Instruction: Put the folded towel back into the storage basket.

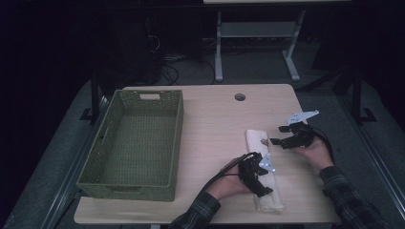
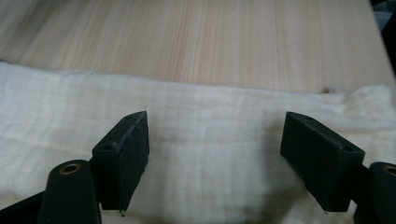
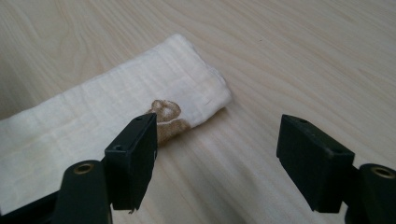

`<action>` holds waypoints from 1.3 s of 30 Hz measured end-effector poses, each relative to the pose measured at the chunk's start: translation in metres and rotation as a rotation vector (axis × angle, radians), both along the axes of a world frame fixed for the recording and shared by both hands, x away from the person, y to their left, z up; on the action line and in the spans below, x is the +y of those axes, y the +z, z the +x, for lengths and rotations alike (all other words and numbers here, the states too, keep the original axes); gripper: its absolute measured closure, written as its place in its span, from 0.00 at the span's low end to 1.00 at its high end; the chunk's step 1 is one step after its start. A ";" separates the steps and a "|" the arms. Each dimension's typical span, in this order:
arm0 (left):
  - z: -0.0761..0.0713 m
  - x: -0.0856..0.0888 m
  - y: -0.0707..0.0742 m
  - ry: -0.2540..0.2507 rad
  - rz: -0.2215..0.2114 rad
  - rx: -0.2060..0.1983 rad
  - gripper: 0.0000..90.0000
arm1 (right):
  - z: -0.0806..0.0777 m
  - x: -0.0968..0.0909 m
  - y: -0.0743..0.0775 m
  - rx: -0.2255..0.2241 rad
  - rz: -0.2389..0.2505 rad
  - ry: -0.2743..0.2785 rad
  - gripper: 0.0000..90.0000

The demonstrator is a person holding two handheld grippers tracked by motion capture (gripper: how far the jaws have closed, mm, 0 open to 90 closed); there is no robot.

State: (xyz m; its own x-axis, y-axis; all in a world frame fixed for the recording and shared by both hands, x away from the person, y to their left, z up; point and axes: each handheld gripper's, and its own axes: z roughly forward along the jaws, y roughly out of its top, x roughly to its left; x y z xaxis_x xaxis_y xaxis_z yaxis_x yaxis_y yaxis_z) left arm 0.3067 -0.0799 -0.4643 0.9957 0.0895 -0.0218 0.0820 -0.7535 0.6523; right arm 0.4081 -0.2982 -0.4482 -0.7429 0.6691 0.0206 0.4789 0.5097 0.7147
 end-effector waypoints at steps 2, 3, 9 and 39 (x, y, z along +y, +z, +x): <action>0.000 -0.001 -0.002 -0.005 0.004 -0.006 0.24 | 0.000 0.000 0.000 0.002 -0.001 0.001 0.32; 0.000 -0.001 -0.002 -0.004 0.002 -0.005 0.24 | 0.000 0.000 0.000 0.003 0.002 0.001 0.32; -0.001 0.001 0.000 -0.012 0.005 -0.009 0.36 | 0.000 0.000 0.001 0.006 0.006 0.001 0.32; 0.005 0.012 0.001 0.024 -0.022 0.070 0.87 | 0.032 0.051 0.016 0.076 0.055 0.294 0.36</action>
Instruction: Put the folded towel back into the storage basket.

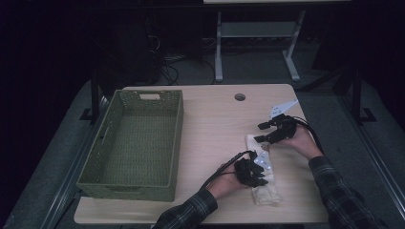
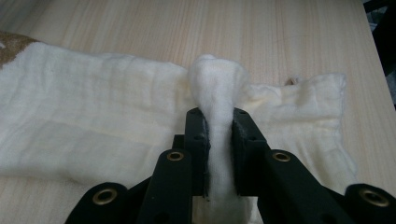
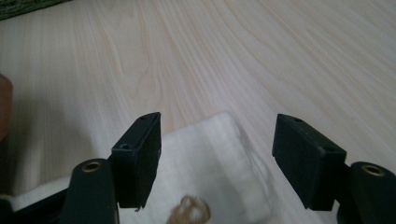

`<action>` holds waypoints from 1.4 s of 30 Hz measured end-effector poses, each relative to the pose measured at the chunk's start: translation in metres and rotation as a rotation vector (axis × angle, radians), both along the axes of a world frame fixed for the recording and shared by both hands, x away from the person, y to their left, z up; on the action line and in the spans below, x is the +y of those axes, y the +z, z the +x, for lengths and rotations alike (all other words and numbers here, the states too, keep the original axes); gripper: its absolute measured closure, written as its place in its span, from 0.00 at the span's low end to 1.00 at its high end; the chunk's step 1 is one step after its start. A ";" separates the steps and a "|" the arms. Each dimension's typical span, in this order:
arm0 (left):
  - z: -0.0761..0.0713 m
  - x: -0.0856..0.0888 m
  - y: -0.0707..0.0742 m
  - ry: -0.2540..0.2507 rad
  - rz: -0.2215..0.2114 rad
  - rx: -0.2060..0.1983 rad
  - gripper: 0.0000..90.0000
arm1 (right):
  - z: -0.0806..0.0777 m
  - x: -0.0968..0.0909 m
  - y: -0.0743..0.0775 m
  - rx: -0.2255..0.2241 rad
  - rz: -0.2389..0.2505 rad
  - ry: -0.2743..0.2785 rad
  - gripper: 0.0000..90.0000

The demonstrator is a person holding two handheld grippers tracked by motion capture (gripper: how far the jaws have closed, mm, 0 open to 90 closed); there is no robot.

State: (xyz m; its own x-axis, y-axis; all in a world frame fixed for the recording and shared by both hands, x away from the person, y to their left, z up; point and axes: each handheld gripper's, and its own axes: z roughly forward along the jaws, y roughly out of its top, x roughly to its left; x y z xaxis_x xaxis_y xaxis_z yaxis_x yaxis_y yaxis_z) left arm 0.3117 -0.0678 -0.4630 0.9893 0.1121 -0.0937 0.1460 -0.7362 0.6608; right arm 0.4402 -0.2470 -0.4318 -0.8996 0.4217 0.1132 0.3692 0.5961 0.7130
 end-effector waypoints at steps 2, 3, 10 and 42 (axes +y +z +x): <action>-0.001 0.000 0.000 0.004 0.000 0.005 0.87 | 0.005 0.003 -0.002 0.005 0.006 0.007 0.35; -0.001 0.000 0.000 0.006 -0.001 0.006 0.87 | 0.007 0.004 -0.003 0.011 0.003 0.014 0.35; 0.000 -0.001 0.000 0.003 0.001 0.001 0.87 | 0.017 0.009 -0.017 0.032 -0.041 0.035 0.34; 0.002 0.002 0.004 0.023 0.003 0.024 0.91 | 0.011 0.000 -0.032 0.065 -0.106 0.130 0.90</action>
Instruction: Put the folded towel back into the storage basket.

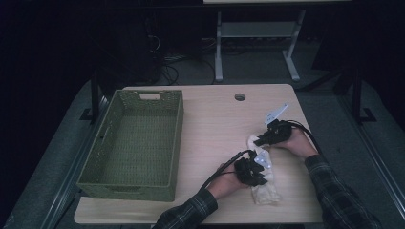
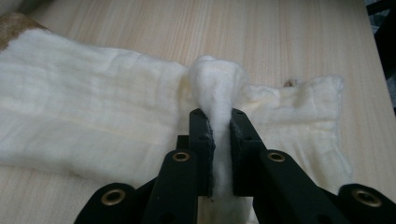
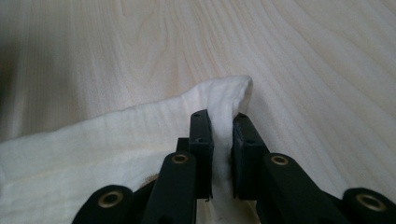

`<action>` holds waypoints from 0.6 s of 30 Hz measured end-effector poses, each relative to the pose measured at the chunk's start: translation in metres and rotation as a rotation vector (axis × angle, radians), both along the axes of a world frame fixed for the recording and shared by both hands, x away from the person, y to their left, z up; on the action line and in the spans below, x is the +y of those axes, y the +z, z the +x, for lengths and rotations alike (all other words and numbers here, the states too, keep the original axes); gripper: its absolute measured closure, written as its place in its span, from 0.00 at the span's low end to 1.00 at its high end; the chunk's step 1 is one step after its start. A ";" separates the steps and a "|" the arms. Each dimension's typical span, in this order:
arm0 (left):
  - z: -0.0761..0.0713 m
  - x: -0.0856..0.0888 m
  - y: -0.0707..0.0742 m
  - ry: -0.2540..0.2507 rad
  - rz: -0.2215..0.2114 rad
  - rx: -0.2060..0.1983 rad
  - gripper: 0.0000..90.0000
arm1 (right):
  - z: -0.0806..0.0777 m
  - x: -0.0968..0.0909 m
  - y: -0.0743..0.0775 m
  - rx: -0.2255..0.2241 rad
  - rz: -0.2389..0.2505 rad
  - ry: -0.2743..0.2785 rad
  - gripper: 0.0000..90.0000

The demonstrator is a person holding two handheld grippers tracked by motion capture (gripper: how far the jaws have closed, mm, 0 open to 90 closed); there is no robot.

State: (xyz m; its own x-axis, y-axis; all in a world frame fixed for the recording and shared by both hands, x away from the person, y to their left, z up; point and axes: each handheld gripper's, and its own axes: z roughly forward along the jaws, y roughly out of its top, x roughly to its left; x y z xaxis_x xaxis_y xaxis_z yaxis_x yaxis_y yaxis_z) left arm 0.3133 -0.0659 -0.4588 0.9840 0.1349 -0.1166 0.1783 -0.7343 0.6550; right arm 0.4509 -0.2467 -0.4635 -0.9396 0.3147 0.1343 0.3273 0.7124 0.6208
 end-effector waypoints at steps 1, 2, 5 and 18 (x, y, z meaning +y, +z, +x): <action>0.000 0.001 0.001 0.003 -0.005 0.004 0.91 | 0.000 0.000 0.001 -0.006 -0.003 0.003 0.90; 0.000 0.001 0.003 -0.002 -0.006 0.002 0.91 | -0.001 0.000 0.002 -0.006 -0.002 -0.002 0.90; -0.001 0.003 0.008 0.006 -0.022 0.012 0.91 | -0.003 -0.002 0.007 -0.012 0.003 -0.004 0.90; -0.003 0.021 0.046 0.024 -0.053 0.011 0.91 | -0.010 0.004 0.033 -0.027 0.040 -0.005 0.90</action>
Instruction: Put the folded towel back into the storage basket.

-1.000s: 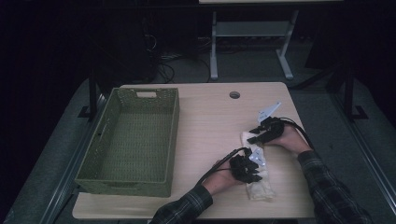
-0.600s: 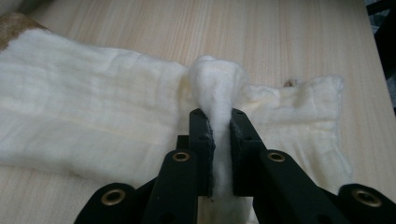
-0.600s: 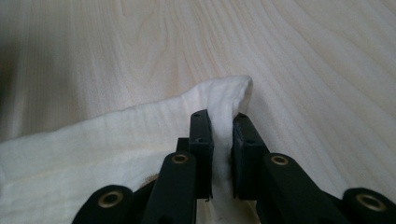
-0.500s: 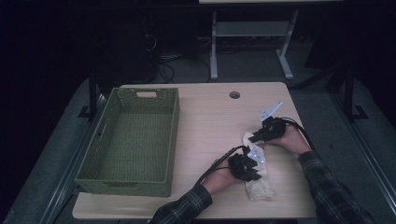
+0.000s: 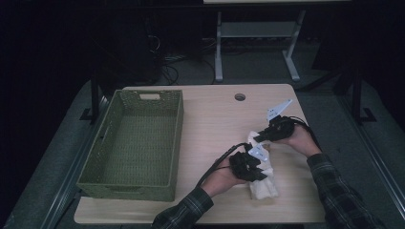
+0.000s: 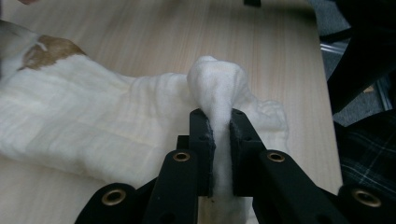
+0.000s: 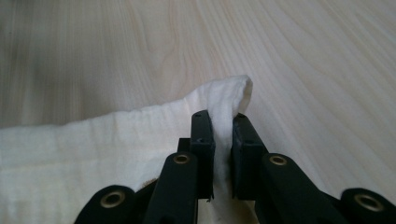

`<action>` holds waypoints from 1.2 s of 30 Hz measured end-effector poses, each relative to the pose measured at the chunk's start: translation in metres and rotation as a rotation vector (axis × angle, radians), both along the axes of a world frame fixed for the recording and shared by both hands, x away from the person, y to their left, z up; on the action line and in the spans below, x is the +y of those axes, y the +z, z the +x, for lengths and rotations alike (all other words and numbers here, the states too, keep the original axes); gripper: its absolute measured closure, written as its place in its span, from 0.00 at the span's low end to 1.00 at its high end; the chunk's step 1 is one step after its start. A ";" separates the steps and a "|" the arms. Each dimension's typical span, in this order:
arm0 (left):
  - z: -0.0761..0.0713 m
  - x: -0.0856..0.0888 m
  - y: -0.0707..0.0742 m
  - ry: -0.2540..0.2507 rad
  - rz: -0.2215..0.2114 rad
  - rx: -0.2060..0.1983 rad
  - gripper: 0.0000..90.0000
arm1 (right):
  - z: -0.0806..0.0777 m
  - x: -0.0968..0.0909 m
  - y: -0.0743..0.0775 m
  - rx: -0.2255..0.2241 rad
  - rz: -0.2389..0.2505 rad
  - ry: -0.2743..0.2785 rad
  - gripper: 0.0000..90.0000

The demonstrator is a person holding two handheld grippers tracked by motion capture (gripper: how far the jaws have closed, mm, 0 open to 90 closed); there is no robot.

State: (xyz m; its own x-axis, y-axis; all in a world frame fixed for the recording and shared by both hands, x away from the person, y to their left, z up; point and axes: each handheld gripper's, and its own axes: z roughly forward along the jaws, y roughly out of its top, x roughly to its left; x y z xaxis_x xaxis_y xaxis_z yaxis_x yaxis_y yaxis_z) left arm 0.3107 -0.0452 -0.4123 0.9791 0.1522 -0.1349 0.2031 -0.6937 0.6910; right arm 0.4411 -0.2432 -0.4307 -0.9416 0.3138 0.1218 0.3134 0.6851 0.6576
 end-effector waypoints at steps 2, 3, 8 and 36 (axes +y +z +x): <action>0.001 0.002 0.004 0.005 -0.006 0.004 0.91 | 0.001 0.000 0.003 -0.008 0.010 0.001 0.90; 0.003 0.005 0.013 0.006 -0.002 -0.004 0.91 | 0.002 0.002 0.009 -0.010 0.020 -0.002 0.90; 0.004 0.011 0.034 0.016 0.007 -0.025 0.91 | 0.006 0.009 0.026 -0.024 0.034 0.011 0.90; 0.019 0.101 0.100 0.043 -0.039 -0.074 0.91 | 0.026 0.083 0.091 -0.086 0.059 0.075 0.90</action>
